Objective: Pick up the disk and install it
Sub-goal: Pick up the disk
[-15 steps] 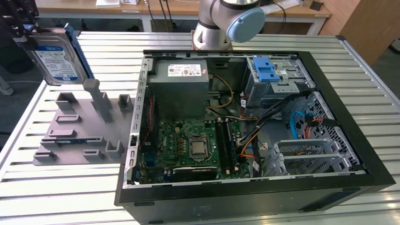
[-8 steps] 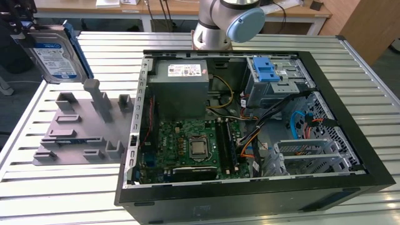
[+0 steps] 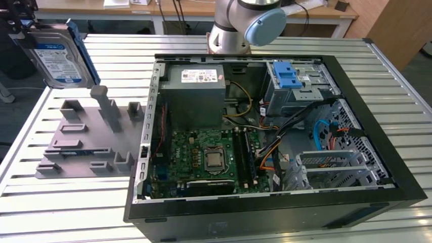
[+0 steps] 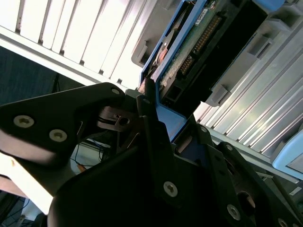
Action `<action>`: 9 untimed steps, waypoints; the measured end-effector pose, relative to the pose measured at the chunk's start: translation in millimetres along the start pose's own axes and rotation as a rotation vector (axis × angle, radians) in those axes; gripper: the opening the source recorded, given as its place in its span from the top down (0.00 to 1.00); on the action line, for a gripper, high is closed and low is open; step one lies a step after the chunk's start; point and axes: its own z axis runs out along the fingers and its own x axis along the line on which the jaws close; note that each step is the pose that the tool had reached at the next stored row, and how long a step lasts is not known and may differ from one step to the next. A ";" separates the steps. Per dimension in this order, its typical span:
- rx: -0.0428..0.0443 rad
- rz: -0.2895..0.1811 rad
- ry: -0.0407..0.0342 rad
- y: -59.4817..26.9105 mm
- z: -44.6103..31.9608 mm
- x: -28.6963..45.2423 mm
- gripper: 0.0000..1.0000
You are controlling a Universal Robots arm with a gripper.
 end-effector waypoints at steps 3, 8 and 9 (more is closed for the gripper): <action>0.0000 0.000 0.0000 0.0 -2.3 0.0 0.64; 0.0000 0.000 0.0000 -0.1 -6.7 0.0 0.64; 0.0001 0.000 -0.0001 -0.1 -7.5 -0.1 0.64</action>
